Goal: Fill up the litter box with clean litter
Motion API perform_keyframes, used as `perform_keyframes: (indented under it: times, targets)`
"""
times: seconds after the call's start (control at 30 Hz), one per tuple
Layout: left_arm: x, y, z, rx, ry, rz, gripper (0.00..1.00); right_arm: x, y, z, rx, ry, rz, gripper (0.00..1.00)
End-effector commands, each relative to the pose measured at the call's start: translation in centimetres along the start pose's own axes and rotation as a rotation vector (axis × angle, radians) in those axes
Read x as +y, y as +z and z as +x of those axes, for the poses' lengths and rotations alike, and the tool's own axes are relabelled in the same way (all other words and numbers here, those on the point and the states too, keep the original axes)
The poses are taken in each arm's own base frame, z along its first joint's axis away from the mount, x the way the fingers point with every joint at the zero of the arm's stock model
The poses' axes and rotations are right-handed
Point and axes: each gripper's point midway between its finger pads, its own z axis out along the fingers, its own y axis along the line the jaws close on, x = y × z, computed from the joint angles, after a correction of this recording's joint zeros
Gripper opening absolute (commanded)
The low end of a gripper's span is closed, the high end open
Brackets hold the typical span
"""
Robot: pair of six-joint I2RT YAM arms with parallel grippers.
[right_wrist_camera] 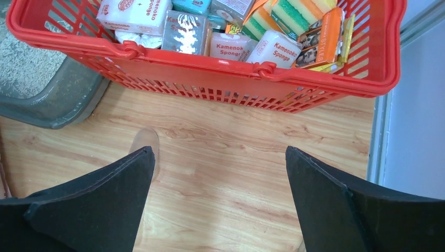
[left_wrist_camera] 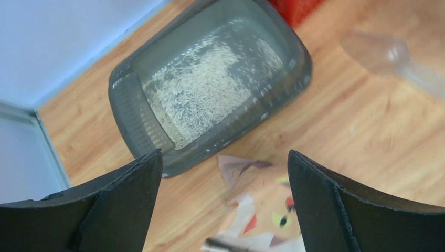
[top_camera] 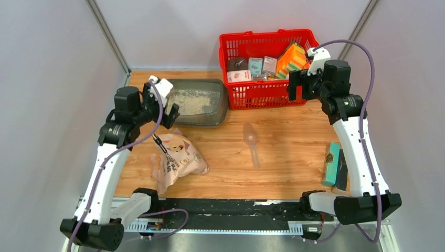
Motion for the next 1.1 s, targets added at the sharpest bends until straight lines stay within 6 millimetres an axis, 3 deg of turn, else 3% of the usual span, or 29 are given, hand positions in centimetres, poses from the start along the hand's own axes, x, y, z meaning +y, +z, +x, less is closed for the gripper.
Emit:
perform_keyframes:
  times: [0.0,0.07,0.1,0.17,0.2,0.27,0.3,0.4,0.47,0.53,0.57,0.67,0.77,0.9,1.0,1.07]
  targets:
    - [-5.4,-6.2,0.1,-0.075,0.461,0.279,0.97,1.4,-1.3,-0.7,-0.042,-0.091,-0.095,1.0]
    - [-7.1,-8.6,1.8,-0.067,0.605,0.342,0.98,3.5,-1.8,0.3,-0.03,-0.153,-0.228,1.0]
    - [-8.0,-10.0,3.9,-0.01,0.674,0.403,0.99,4.4,-2.2,1.3,-0.006,-0.177,-0.286,1.0]
    - [-8.7,-11.7,5.5,0.044,0.724,0.446,0.98,6.5,-2.9,2.6,-0.004,-0.241,-0.428,1.0]
    - [-9.1,-13.4,7.0,0.11,0.758,0.493,0.96,7.0,-3.4,3.0,-0.002,-0.25,-0.461,1.0]
    - [-9.1,-14.5,8.5,0.198,0.767,0.536,0.91,7.8,-3.5,3.4,0.002,-0.235,-0.496,1.0]
    - [-8.8,-15.5,9.9,0.278,0.779,0.555,0.84,8.0,-3.3,3.5,0.008,-0.225,-0.509,1.0]
    - [-8.5,-16.7,12.0,0.396,0.798,0.606,0.75,8.5,-3.3,3.6,0.014,-0.206,-0.536,1.0]
    - [-8.4,-16.7,12.2,0.396,0.811,0.597,0.75,8.7,-3.3,3.7,0.014,-0.204,-0.547,1.0]
    - [-8.2,-15.5,12.5,0.365,0.842,0.587,0.75,8.8,-3.0,4.0,0.021,-0.194,-0.552,1.0]
    - [-7.6,-14.4,11.6,0.32,0.875,0.534,0.75,8.9,-3.0,4.1,0.022,-0.183,-0.556,1.0]
    - [-6.6,-12.6,11.3,0.323,0.787,0.449,0.77,9.5,-3.3,4.1,0.026,-0.161,-0.582,1.0]
    - [-6.1,-11.9,10.8,0.368,0.538,0.356,0.8,9.7,-3.2,4.4,0.038,-0.184,-0.571,1.0]
    - [-6.0,-12.0,10.4,0.471,0.068,0.181,0.83,9.5,-3.0,4.8,0.051,-0.194,-0.553,1.0]
    - [-6.9,-11.6,10.2,0.534,-0.158,0.16,0.83,9.5,-2.8,4.8,0.056,-0.185,-0.551,1.0]
    - [-6.6,-11.1,9.8,0.531,-0.231,0.116,0.88,9.6,-2.6,4.9,0.064,-0.178,-0.557,1.0]
